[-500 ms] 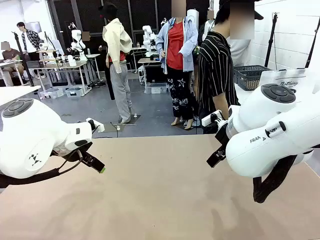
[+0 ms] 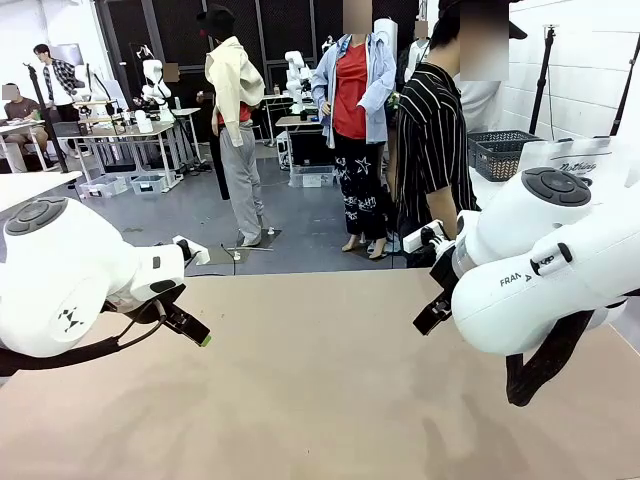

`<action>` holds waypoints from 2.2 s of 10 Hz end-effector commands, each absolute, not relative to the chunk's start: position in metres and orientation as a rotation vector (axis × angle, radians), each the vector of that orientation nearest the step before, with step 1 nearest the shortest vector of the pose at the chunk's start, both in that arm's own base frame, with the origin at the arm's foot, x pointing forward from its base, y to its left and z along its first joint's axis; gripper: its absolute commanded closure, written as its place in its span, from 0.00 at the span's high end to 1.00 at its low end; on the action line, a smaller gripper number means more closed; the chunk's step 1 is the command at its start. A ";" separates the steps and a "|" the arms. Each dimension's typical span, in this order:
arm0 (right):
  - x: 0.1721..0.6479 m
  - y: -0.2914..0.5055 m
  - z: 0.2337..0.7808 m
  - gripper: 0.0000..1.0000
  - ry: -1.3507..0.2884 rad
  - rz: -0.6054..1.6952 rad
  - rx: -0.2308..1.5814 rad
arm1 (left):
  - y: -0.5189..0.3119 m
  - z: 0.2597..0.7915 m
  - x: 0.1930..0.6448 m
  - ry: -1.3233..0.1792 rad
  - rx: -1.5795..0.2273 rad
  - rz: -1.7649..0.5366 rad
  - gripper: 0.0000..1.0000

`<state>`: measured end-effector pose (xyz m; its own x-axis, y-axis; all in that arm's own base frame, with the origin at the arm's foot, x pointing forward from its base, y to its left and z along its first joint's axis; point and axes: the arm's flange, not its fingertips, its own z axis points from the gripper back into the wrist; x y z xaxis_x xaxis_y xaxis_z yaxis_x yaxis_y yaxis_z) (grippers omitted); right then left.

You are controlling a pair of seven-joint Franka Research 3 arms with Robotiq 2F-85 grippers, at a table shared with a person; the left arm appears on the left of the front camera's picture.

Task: Transfer purchased items from the store into the shopping bag.
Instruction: Open the Reusable shopping bag in the center of the table.

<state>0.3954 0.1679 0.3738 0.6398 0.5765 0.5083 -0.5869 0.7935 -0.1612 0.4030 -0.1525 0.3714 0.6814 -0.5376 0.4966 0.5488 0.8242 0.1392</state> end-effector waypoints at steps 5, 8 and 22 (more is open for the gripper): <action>0.395 0.168 0.374 1.00 -0.573 0.664 0.019 | -0.153 0.371 0.403 -0.550 -0.022 -0.610 1.00; 0.405 0.128 0.450 1.00 -0.789 0.510 -0.049 | -0.100 0.459 0.404 -0.793 0.123 -0.439 1.00; 0.386 -0.278 0.357 1.00 -0.515 -0.608 -0.032 | 0.294 0.475 0.283 -0.711 0.126 0.458 1.00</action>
